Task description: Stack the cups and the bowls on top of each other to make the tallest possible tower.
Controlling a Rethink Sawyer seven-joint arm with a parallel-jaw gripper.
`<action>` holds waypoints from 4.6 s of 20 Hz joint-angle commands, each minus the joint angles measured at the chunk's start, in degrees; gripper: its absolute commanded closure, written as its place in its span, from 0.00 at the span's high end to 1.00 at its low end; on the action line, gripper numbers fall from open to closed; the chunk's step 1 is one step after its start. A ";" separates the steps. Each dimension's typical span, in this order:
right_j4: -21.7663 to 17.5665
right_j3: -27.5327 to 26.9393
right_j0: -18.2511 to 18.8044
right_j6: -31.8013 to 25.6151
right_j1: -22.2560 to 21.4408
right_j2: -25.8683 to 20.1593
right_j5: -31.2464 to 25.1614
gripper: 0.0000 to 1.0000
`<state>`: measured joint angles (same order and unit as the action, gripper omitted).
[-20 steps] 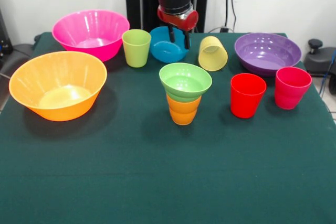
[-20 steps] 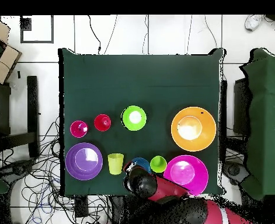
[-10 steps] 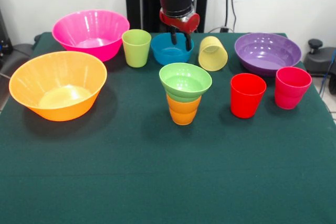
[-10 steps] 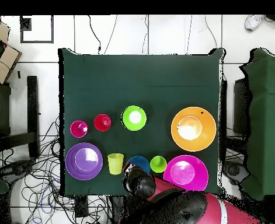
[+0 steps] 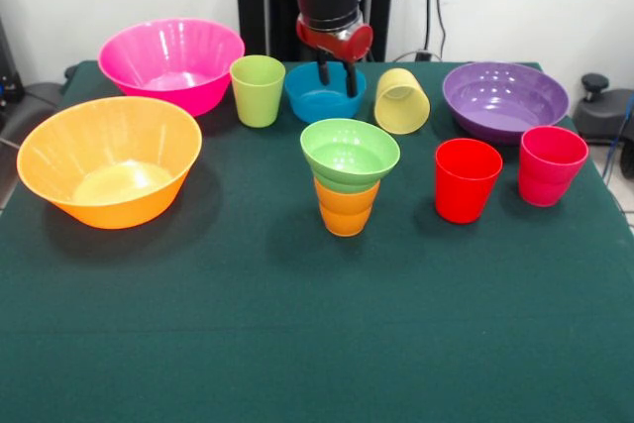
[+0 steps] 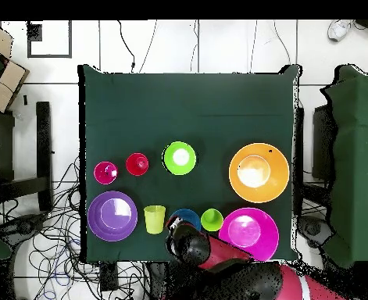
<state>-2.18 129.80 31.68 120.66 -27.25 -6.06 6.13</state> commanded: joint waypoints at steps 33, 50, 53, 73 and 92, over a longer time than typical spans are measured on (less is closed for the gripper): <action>2.01 -2.33 -1.14 9.73 -0.05 -6.28 -0.18 1.00; 1.44 -3.95 -2.77 9.26 3.13 -3.87 2.12 1.00; 1.10 -4.48 -2.97 9.03 3.97 -3.13 2.94 1.00; 0.94 -6.41 -2.04 7.00 1.43 -1.95 0.58 1.00; 0.44 -7.82 -2.23 6.63 2.75 -1.55 1.83 1.00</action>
<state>-2.15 129.55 30.62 120.66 -24.91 -4.95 6.79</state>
